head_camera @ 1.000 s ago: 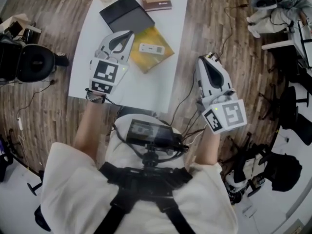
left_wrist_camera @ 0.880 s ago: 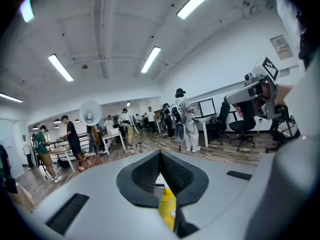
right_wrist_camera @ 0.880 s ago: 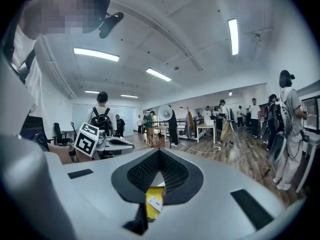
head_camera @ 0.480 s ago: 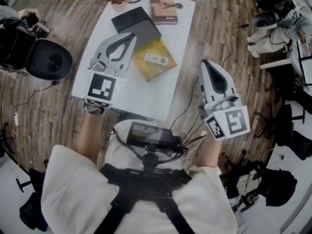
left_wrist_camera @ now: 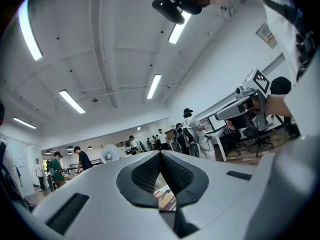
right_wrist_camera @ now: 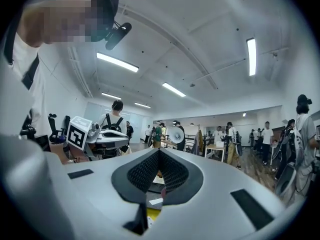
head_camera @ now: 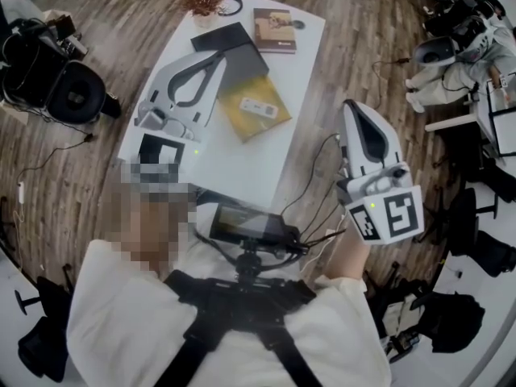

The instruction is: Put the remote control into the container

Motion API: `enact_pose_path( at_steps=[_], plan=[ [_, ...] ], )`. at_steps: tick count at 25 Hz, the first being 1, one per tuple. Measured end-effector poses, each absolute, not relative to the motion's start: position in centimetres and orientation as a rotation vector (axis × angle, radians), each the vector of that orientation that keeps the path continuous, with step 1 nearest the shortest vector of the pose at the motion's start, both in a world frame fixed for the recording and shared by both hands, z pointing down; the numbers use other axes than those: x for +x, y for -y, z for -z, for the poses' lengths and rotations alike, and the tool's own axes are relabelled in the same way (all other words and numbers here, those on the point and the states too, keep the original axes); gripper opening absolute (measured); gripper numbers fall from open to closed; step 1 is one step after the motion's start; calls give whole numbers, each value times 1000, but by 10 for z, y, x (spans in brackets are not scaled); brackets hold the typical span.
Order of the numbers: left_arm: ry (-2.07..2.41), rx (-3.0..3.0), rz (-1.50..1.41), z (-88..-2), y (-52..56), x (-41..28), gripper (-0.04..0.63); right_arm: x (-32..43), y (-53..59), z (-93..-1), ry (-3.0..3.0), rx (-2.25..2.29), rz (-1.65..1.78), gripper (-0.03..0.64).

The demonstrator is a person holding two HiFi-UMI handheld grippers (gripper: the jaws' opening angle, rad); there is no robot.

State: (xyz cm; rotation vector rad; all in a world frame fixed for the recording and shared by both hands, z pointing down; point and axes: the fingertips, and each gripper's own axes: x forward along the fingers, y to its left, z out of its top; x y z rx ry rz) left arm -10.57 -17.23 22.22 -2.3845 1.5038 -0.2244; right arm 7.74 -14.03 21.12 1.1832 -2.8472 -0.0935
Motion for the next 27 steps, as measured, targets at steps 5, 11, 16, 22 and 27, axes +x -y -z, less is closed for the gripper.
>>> enact_pose_path(
  at_steps=[5, 11, 16, 22, 27],
  plan=[
    [-1505, -2371, 231, -220, 175, -107, 12, 76, 145, -208, 2824, 1185, 119, 3],
    [-1494, -2370, 232, -219, 181, -105, 12, 75, 151, -213, 2815, 1180, 119, 3],
    [-1486, -2370, 243, -216, 178, -103, 12, 76, 149, -210, 2821, 1179, 113, 3],
    [-1484, -2373, 243, -217, 176, -103, 12, 76, 147, -211, 2830, 1179, 101, 3],
    [-1488, -2377, 245, -218, 177, -104, 12, 74, 148, -213, 2830, 1176, 96, 3]
  ],
)
